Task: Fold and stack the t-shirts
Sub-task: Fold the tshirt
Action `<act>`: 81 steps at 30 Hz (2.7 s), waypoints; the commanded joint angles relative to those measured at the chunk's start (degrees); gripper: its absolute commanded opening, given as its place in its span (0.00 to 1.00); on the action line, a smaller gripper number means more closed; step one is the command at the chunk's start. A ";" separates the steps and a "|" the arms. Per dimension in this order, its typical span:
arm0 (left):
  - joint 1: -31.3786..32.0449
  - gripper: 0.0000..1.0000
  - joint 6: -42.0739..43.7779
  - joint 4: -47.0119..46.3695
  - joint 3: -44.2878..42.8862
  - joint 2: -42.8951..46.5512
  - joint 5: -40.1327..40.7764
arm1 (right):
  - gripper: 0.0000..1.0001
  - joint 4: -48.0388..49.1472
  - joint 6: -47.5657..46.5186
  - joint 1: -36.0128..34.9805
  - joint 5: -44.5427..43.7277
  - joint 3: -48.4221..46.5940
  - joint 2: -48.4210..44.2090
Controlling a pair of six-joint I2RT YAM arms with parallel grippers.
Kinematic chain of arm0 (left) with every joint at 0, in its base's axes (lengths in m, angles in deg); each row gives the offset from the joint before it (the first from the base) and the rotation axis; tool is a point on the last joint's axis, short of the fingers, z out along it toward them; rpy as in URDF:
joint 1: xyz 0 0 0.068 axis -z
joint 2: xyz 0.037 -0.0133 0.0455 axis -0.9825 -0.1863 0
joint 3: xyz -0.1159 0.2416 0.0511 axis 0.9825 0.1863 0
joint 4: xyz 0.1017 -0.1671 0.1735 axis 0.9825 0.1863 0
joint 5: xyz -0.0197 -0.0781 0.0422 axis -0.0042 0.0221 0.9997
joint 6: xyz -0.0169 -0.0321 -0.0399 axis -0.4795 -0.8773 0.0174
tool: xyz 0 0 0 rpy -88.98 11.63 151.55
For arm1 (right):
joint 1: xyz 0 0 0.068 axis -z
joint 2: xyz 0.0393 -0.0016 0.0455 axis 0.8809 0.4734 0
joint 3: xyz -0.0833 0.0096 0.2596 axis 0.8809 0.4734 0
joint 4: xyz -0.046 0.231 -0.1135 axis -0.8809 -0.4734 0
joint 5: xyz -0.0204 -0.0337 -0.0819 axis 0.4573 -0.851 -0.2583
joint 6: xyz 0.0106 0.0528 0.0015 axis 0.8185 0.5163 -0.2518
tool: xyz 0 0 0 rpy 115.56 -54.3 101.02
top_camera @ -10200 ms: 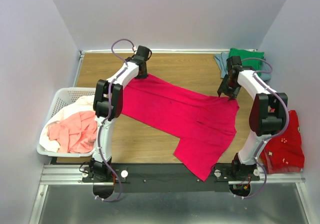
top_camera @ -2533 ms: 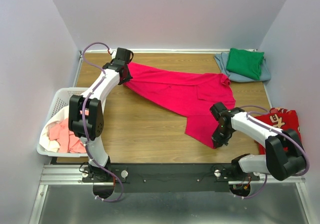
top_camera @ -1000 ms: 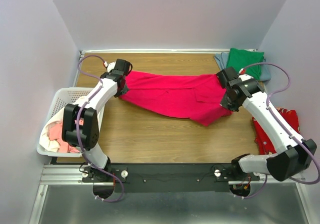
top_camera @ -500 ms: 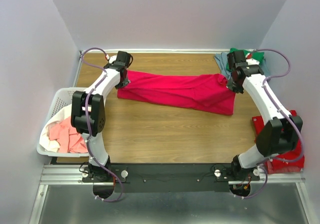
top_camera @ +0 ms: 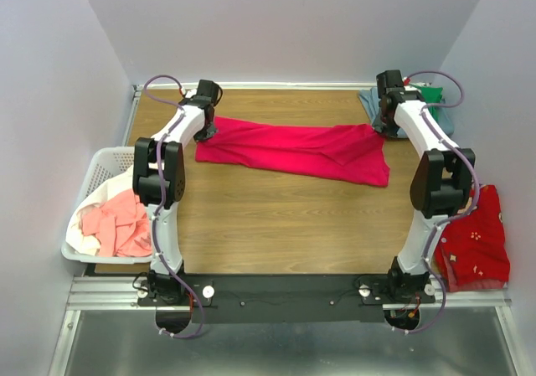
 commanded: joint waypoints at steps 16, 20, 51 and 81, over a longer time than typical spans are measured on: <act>-2.09 0.38 8.05 -6.98 -14.26 -5.84 1.39 | 0.58 5.27 -6.20 2.14 6.52 -21.79 15.85; -2.09 0.38 8.05 -6.98 -14.10 -4.79 0.43 | 0.58 5.27 -6.55 2.05 9.07 -17.93 12.52; -0.77 0.36 9.10 -10.14 6.47 7.08 -7.48 | 0.52 14.94 1.44 -6.12 27.89 14.86 -0.24; -0.69 0.35 9.89 -9.00 6.56 7.17 -5.99 | 0.22 17.58 2.94 -6.12 27.88 13.28 5.39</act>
